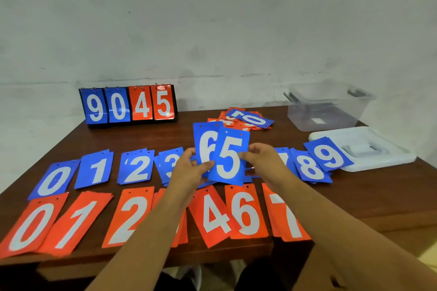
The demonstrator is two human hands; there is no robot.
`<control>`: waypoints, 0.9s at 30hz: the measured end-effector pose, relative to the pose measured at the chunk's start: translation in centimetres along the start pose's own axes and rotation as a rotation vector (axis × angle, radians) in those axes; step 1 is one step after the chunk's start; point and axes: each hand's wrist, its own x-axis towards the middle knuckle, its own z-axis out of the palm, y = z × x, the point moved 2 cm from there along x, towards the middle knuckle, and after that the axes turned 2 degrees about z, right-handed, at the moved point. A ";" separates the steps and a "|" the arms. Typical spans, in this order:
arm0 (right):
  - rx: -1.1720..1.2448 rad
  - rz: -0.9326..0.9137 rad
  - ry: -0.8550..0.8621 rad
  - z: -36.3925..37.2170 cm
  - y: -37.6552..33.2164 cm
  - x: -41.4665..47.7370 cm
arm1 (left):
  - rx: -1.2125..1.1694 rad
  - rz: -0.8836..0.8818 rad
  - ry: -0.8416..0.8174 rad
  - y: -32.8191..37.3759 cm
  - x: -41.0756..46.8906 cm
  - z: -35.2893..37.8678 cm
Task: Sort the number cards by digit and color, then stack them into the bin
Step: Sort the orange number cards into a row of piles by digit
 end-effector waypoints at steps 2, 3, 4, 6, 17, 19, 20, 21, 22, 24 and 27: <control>-0.019 -0.010 0.023 0.2 1.1 0.1 | 0.075 0.030 0.015 -0.2 -0.1 0.2; -0.005 -0.010 0.057 0.0 1.4 0.4 | 0.090 0.043 0.048 -0.1 -0.1 0.0; -0.001 -0.005 0.105 -0.3 1.5 0.9 | 0.096 0.051 0.097 0.0 0.0 -0.3; -0.079 -0.019 0.210 -1.3 1.3 2.2 | 0.127 0.053 0.183 0.1 0.1 -1.4; -0.777 -0.011 0.339 1.3 3.0 6.9 | 0.169 -0.077 0.219 -0.9 -0.3 -3.0; -0.989 -0.045 0.350 1.9 3.8 7.0 | 0.155 -0.092 0.200 -1.1 -0.4 -2.6; -1.063 -0.062 0.344 2.1 4.1 7.0 | 0.161 -0.093 0.187 -1.1 -0.5 -2.5; -1.080 -0.091 0.344 2.1 4.2 6.9 | 0.164 -0.092 0.174 -1.0 -0.7 -2.3; -1.043 -0.133 0.355 2.0 4.0 6.6 | 0.152 -0.090 0.156 -1.0 -0.8 -2.1; -0.812 -0.213 0.375 1.8 3.2 5.5 | 0.117 -0.088 0.125 -1.0 -0.9 -1.6; -0.295 -0.161 0.210 1.7 1.9 3.0 | 0.119 -0.072 0.097 -1.0 -0.9 -0.2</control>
